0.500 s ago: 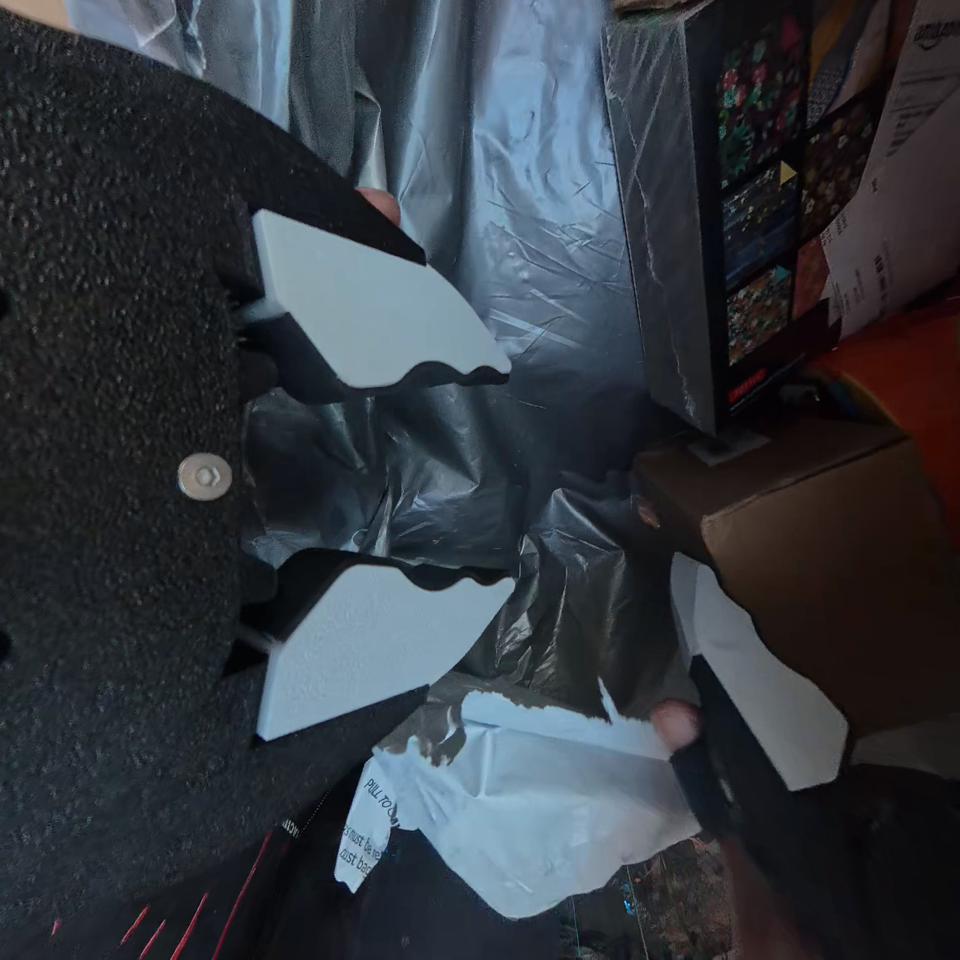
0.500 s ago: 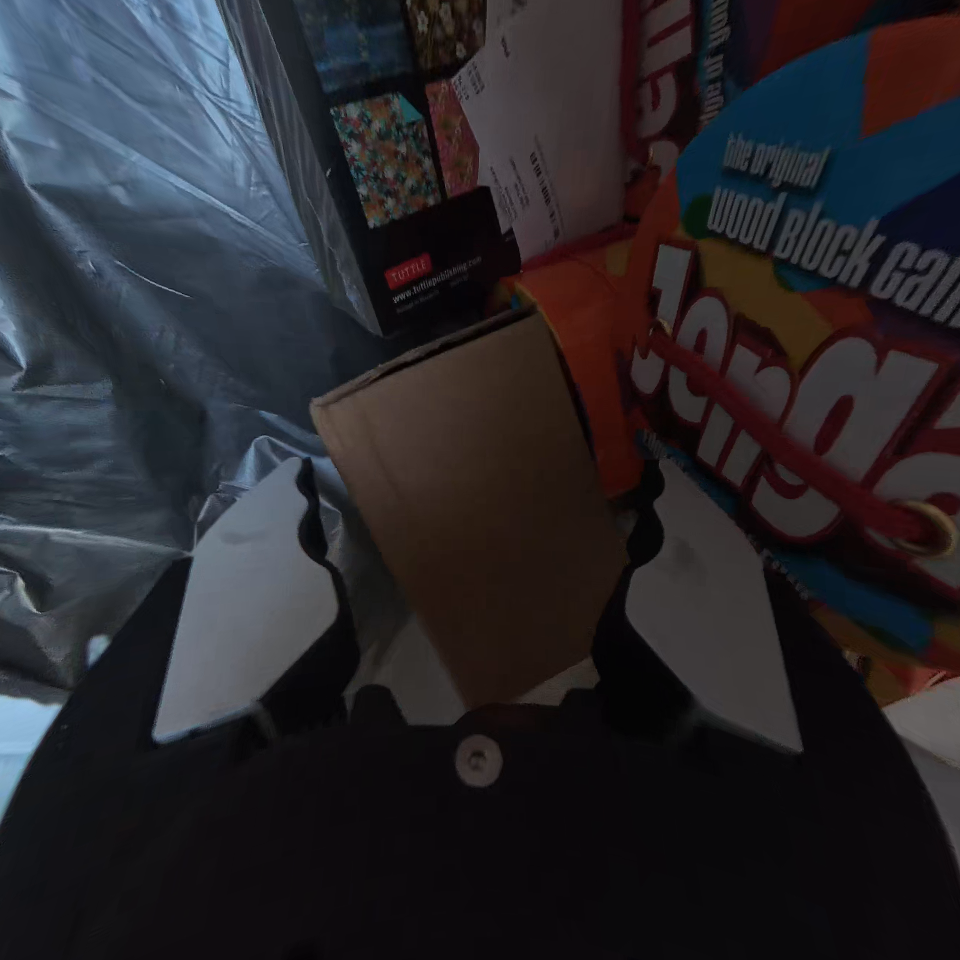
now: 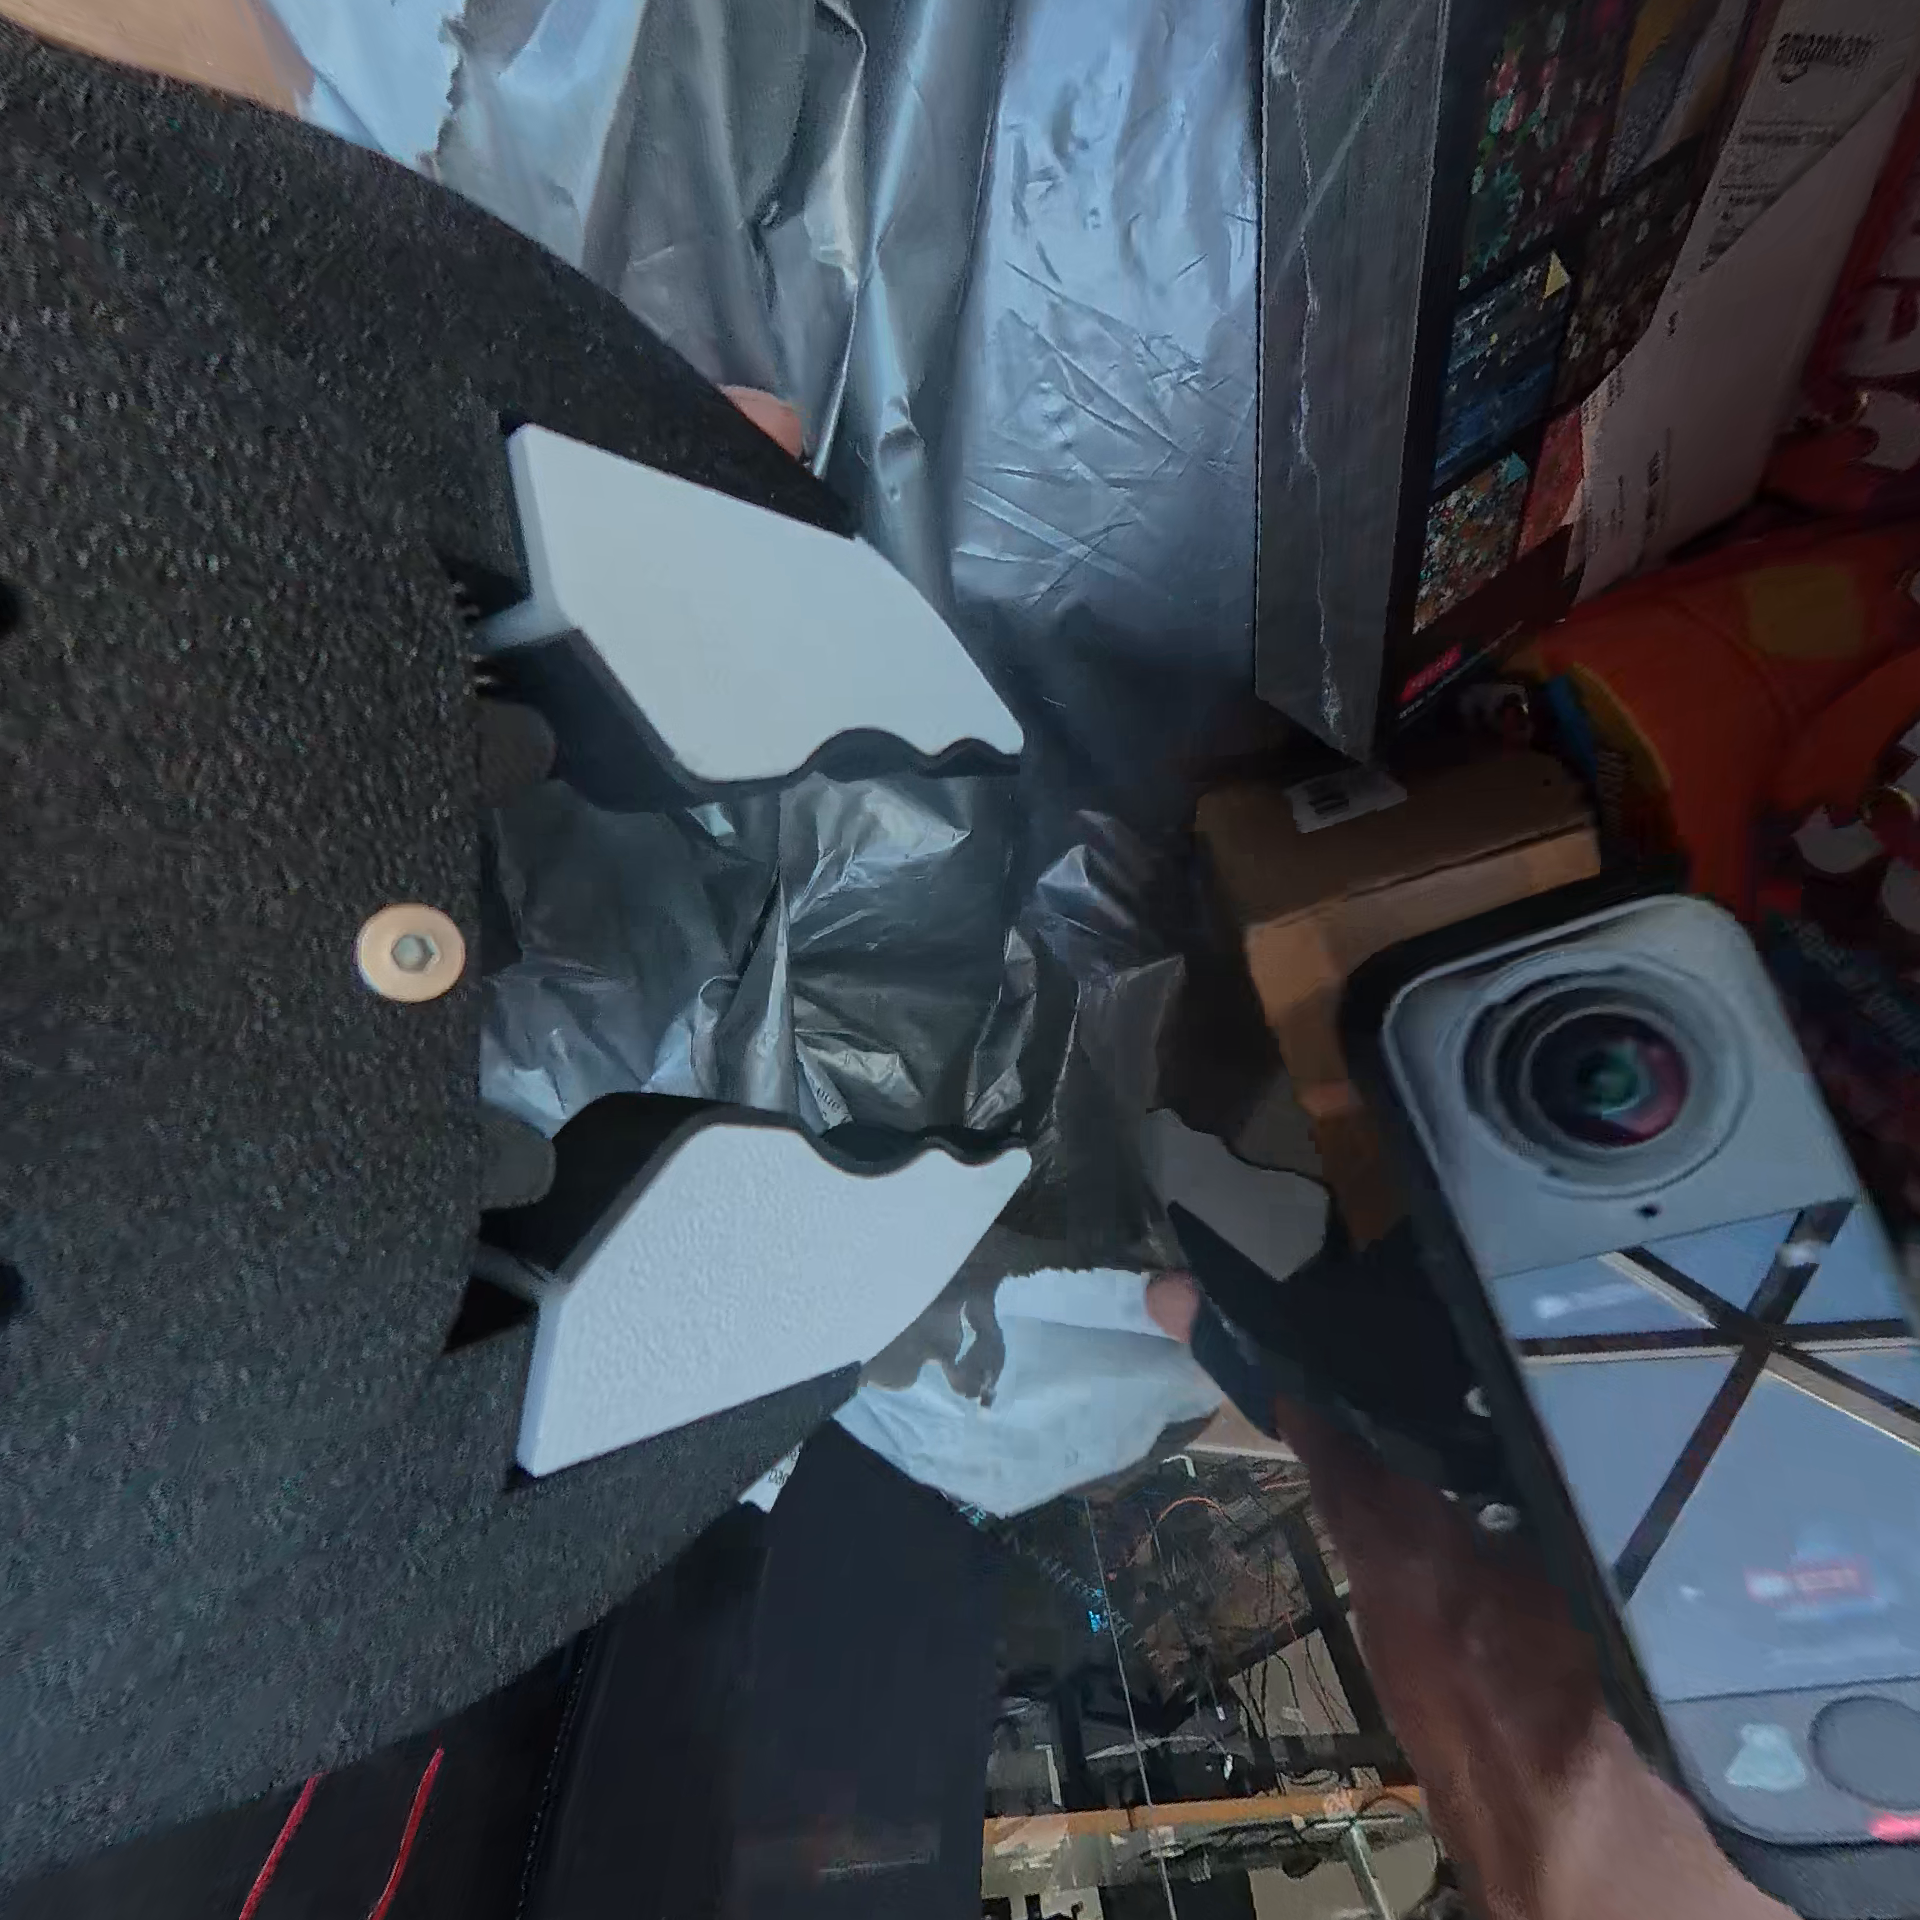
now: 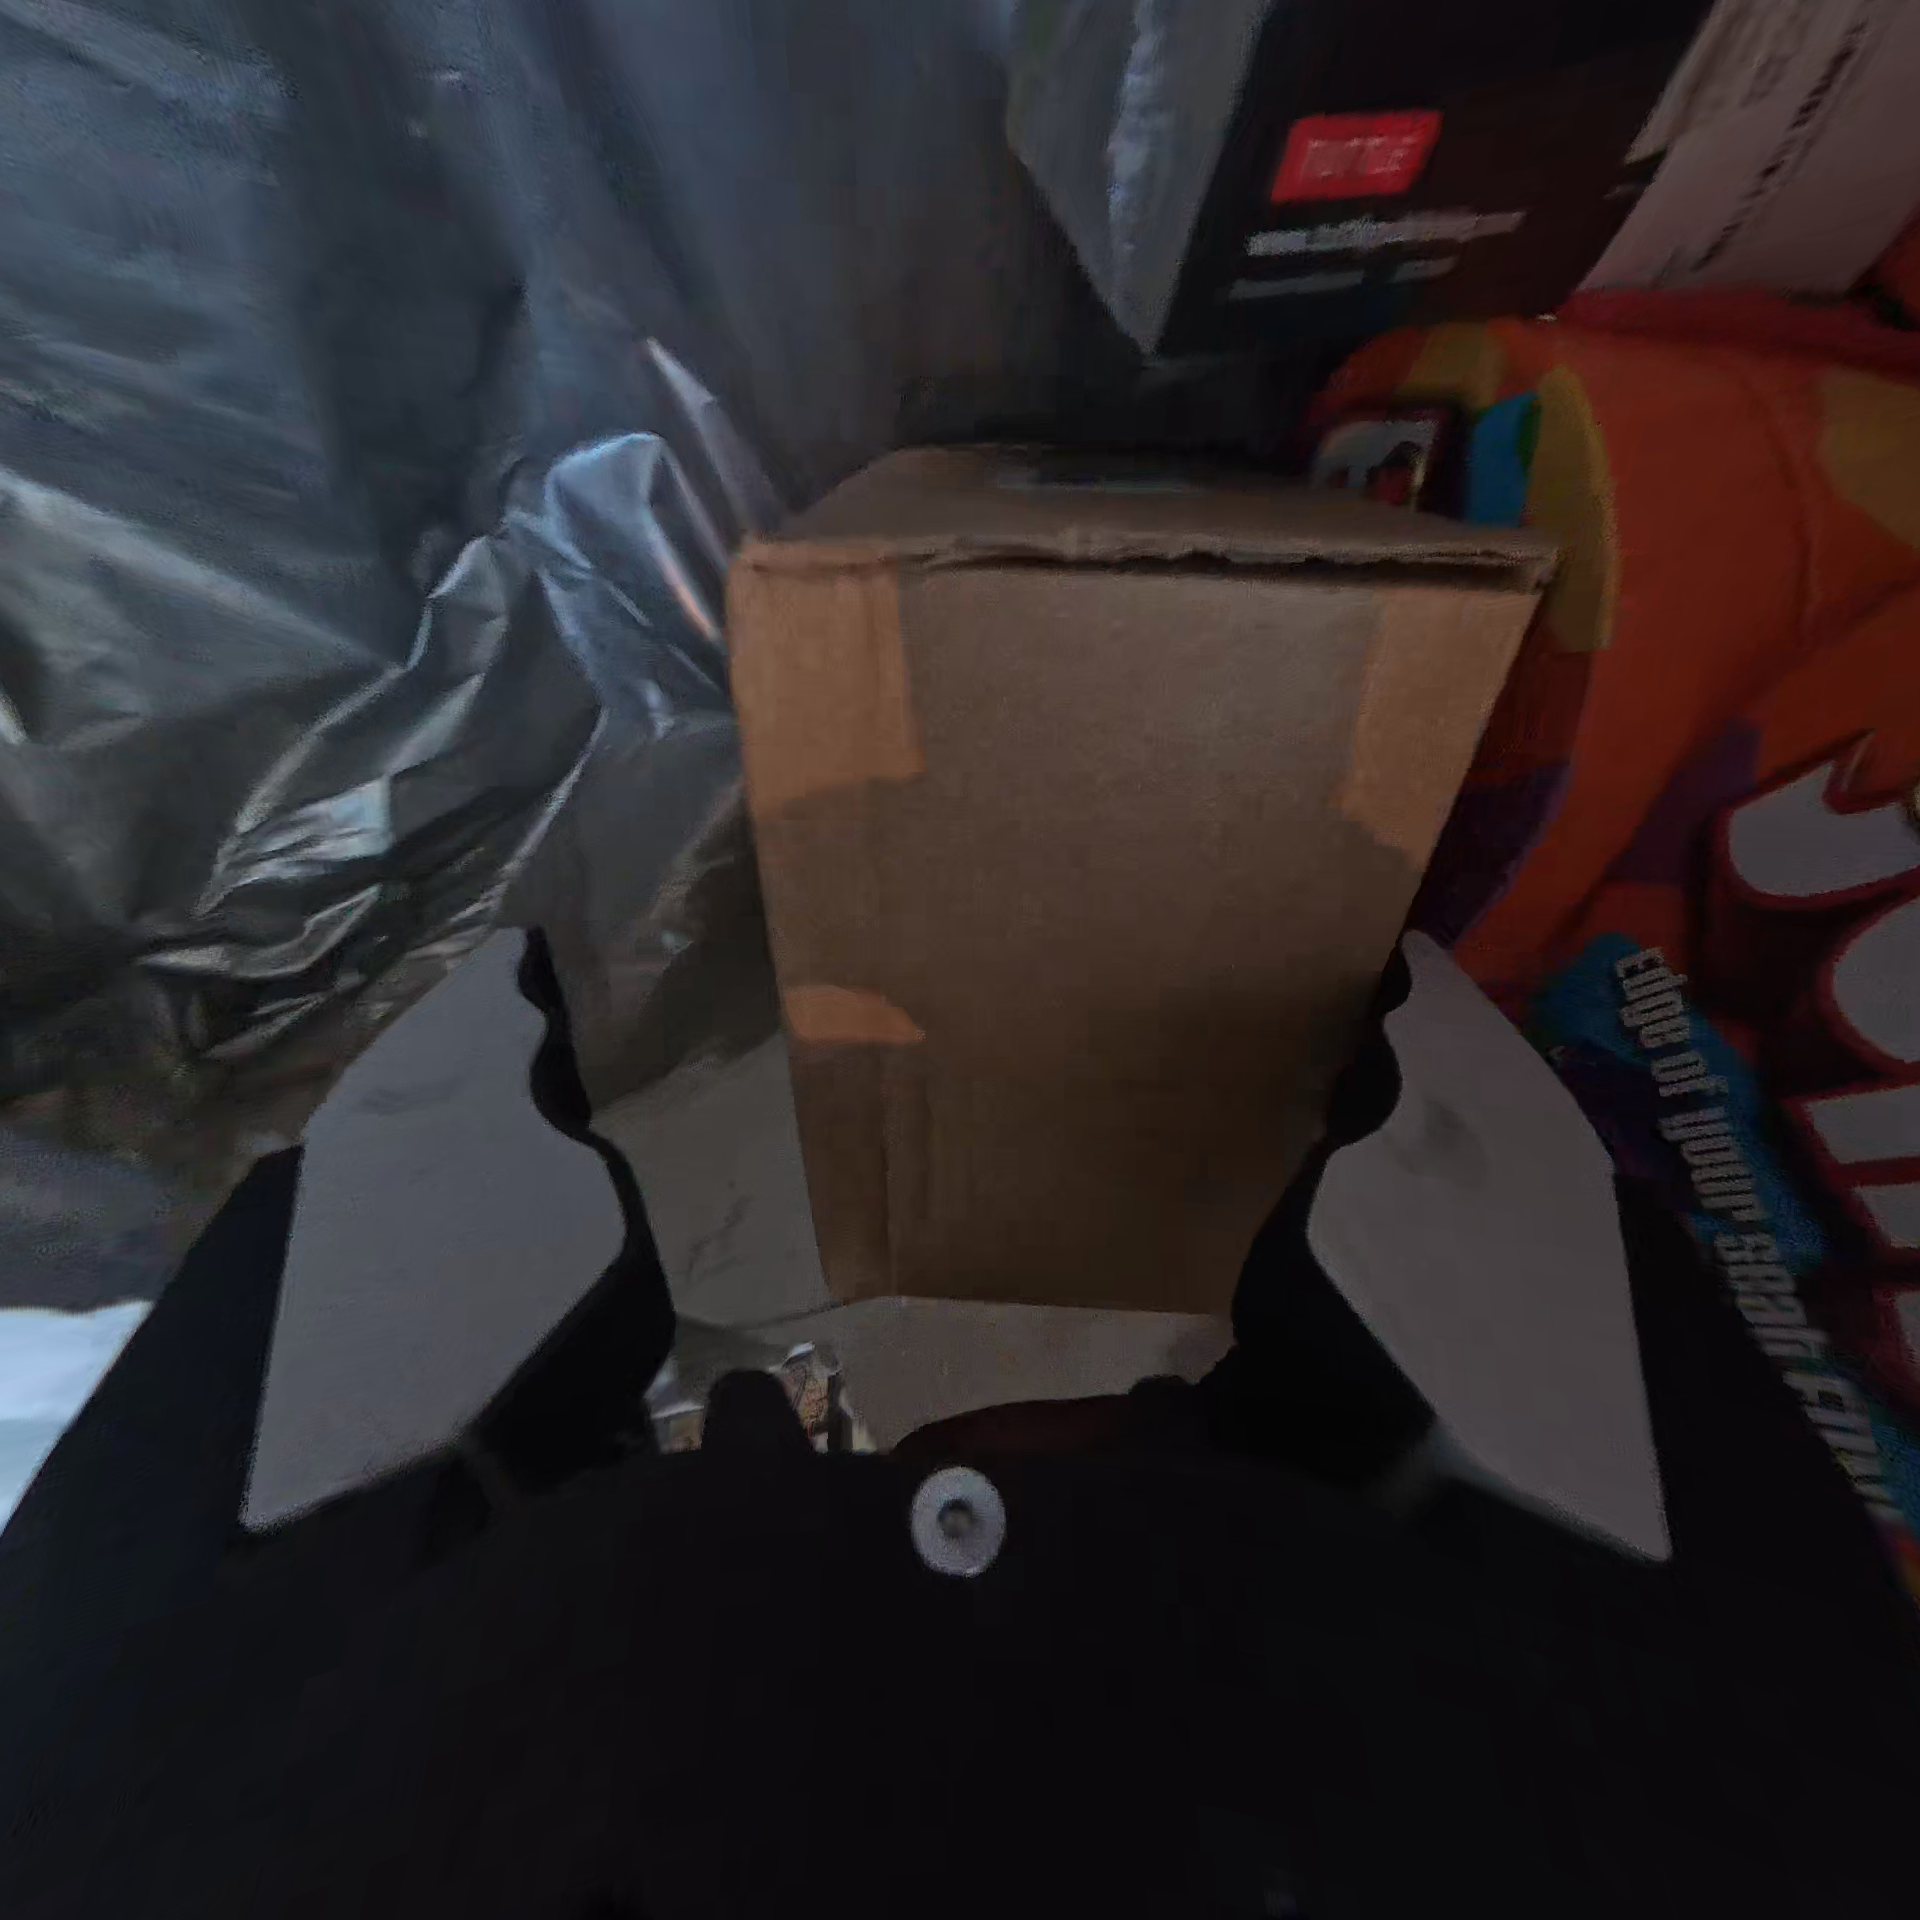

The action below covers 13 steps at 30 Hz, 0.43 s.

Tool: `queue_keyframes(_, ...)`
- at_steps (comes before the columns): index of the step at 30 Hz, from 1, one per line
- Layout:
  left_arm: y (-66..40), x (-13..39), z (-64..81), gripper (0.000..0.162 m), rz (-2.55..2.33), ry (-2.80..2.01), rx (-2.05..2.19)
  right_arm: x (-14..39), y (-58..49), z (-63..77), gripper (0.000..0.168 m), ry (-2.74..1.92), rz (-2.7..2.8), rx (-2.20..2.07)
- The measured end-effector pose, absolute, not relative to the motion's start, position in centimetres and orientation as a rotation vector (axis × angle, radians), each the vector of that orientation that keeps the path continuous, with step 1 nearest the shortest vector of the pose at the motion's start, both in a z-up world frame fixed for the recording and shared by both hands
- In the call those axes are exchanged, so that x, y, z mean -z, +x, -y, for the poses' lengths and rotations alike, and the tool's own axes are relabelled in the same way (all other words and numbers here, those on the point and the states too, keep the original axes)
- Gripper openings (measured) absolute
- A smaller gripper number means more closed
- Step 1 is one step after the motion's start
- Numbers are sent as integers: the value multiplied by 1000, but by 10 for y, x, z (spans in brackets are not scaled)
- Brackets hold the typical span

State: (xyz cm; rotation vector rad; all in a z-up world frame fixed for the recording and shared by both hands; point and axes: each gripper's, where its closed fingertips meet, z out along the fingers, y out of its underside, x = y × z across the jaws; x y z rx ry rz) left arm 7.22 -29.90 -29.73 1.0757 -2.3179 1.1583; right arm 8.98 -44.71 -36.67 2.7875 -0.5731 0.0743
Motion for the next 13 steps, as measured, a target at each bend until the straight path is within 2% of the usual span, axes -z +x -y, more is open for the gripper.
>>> queue_keyframes(1, 72, 295, 298, 63, 2309, 1083, -1170, 365, 83, 443, 134, 2793, 548, -69)
queue_keyframes(6, 70, 291, 304, 62, 2298, 1060, -1187, 369, 65, 443, 126, 2767, 529, -161)
queue_keyframes(13, 59, 296, 313, 62, 2298, 1007, -1151, 368, 77, 437, 115, 2796, 868, -115)
